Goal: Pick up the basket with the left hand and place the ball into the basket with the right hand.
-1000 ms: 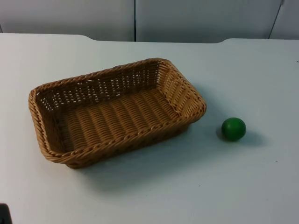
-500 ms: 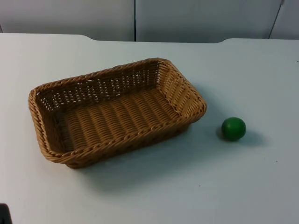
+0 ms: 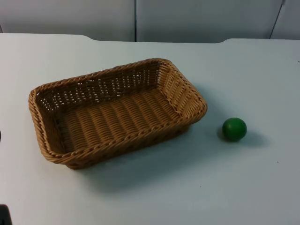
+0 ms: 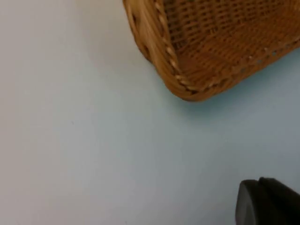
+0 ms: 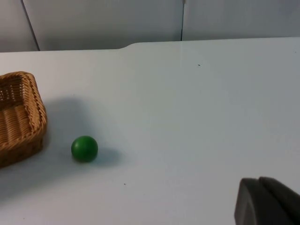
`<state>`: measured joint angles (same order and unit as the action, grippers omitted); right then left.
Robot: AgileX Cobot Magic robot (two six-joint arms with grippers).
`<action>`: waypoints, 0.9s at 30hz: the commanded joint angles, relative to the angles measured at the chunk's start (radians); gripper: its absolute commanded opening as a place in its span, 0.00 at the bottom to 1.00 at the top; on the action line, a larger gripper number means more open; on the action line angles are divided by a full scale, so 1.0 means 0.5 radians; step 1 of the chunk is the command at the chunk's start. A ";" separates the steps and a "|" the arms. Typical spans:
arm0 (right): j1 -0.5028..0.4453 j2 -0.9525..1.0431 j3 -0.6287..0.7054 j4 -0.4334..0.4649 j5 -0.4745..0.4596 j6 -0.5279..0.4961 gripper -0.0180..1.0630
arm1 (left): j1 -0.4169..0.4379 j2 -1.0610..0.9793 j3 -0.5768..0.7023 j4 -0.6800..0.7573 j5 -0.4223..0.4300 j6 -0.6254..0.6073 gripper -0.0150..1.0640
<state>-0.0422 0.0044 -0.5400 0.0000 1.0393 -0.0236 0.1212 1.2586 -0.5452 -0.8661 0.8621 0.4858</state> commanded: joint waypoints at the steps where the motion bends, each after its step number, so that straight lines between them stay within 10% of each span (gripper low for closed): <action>1: 0.007 -0.009 0.008 0.000 -0.030 -0.005 0.01 | -0.045 0.011 -0.010 0.031 -0.126 0.021 0.01; 11: 0.007 -0.009 0.008 0.000 -0.030 -0.005 0.01 | -0.540 0.071 -0.039 0.027 -0.996 -0.060 0.01; 18: 0.007 -0.009 0.008 0.000 -0.030 -0.005 0.01 | -0.555 0.376 -0.272 0.031 -0.713 -0.045 0.05; 27: 0.007 -0.009 0.008 0.000 -0.030 -0.005 0.01 | -0.555 0.723 -0.459 0.017 -0.612 -0.164 0.58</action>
<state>-0.0422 0.0044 -0.5400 0.0000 1.0393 -0.0236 -0.1500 1.6039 -0.7602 -0.8522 0.5536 0.4166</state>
